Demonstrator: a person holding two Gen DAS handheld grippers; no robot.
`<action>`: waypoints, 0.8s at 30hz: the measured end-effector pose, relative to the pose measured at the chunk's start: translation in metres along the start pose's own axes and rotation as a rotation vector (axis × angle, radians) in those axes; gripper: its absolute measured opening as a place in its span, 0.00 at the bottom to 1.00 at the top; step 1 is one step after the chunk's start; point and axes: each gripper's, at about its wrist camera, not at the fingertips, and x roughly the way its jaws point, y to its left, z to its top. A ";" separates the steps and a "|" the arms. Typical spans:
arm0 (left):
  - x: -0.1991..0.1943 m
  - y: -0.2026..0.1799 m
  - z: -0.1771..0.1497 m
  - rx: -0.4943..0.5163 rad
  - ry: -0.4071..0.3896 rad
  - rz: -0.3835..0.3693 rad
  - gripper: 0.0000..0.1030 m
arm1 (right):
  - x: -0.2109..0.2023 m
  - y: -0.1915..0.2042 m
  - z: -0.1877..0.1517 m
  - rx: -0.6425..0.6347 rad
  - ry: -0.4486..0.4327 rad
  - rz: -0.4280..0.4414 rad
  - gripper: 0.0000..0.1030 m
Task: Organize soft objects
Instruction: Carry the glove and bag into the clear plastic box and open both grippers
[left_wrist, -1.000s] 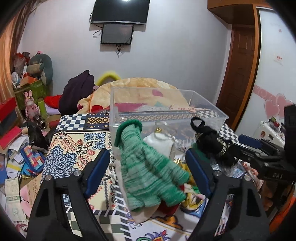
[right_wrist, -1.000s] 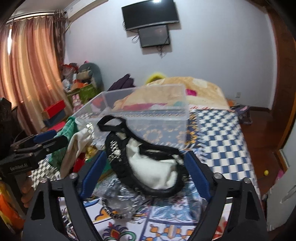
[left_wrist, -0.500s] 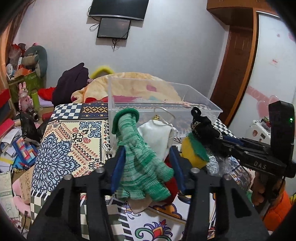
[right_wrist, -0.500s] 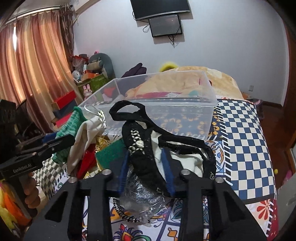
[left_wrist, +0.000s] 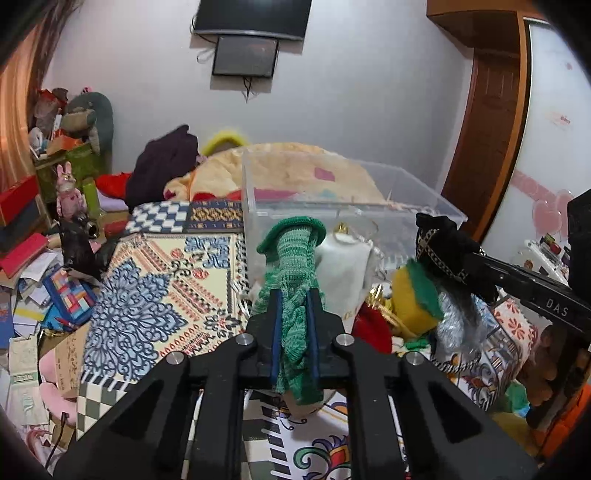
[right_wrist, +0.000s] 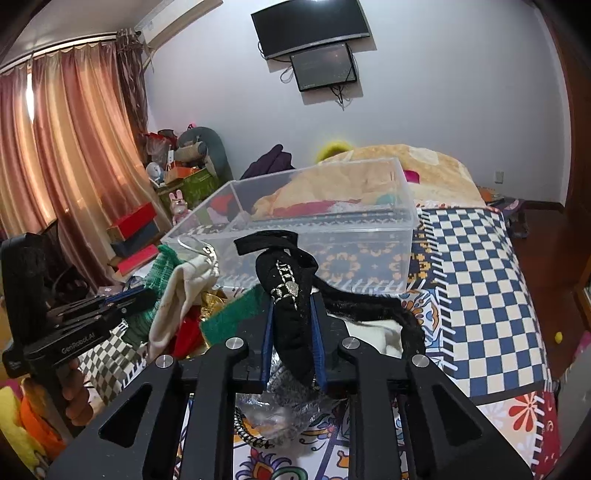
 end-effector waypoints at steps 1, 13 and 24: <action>-0.004 0.000 0.002 -0.003 -0.009 0.002 0.11 | -0.002 0.000 0.002 -0.005 -0.007 -0.002 0.16; -0.043 -0.017 0.034 0.049 -0.136 -0.016 0.10 | -0.030 0.001 0.033 -0.026 -0.122 -0.006 0.15; -0.038 -0.029 0.077 0.115 -0.213 -0.012 0.10 | -0.036 0.009 0.065 -0.073 -0.230 -0.026 0.15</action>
